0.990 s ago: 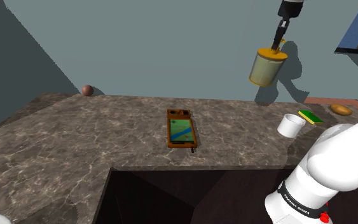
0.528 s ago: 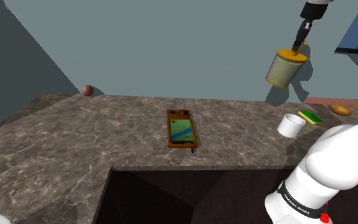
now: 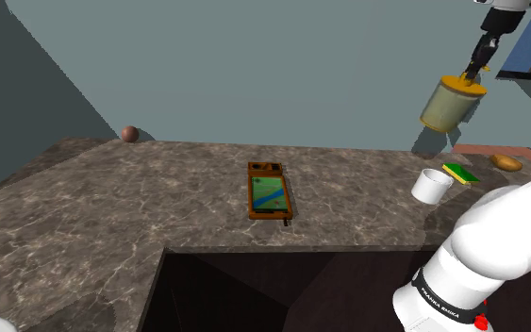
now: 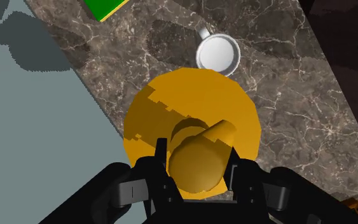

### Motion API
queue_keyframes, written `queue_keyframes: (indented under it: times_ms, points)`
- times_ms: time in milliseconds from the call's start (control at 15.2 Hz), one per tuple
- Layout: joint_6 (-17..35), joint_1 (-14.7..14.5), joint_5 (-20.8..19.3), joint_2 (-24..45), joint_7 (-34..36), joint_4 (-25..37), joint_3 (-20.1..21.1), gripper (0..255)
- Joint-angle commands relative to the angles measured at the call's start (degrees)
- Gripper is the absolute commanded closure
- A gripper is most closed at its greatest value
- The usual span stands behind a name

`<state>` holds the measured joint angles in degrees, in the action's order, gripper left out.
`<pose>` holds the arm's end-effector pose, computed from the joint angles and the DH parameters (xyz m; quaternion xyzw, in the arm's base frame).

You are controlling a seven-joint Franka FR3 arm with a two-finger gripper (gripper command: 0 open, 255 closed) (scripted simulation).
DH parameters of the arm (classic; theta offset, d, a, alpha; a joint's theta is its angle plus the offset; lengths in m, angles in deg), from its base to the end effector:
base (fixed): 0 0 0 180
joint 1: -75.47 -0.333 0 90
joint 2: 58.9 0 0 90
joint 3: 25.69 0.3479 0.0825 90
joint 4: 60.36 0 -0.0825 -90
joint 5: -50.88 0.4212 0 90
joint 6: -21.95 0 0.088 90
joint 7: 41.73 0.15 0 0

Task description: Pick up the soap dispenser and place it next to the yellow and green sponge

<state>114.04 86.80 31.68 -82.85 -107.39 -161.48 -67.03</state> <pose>0.2004 -0.4655 0.6728 0.9895 0.1163 0.0149 0.0841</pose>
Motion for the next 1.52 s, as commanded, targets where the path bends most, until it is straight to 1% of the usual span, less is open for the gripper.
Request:
queue_keyframes:
  times_ms: [0,198,330,462,594,660,726,792,858,924,1254,1452]
  points:
    - [-0.15,0.11,0.32,1.09,-3.51,2.07,-2.99,255]
    - [0.26,-0.27,1.62,3.62,-8.73,5.15,-8.24,255]
    - [0.55,-0.85,3.18,5.95,-12.56,7.57,-12.41,255]
    - [0.84,-1.80,5.62,9.00,-16.85,10.31,-17.45,255]
    - [1.08,-3.29,9.60,13.29,-21.97,13.41,-24.01,255]
    - [1.14,-4.20,12.76,16.38,-25.18,15.11,-28.26,255]
    - [1.06,-5.00,17.73,20.97,-29.46,16.95,-33.70,255]
    - [0.30,-2.89,26.48,28.74,-35.93,19.08,-39.06,255]
    - [-1.81,4.68,35.95,37.06,-42.60,22.25,-39.99,255]
    - [-0.16,5.56,32.14,33.78,-40.45,20.76,-35.99,255]
    - [4.90,-0.18,27.38,29.40,-37.87,14.62,-37.73,255]
    - [7.72,-3.08,24.22,26.50,-35.98,11.30,-38.35,255]
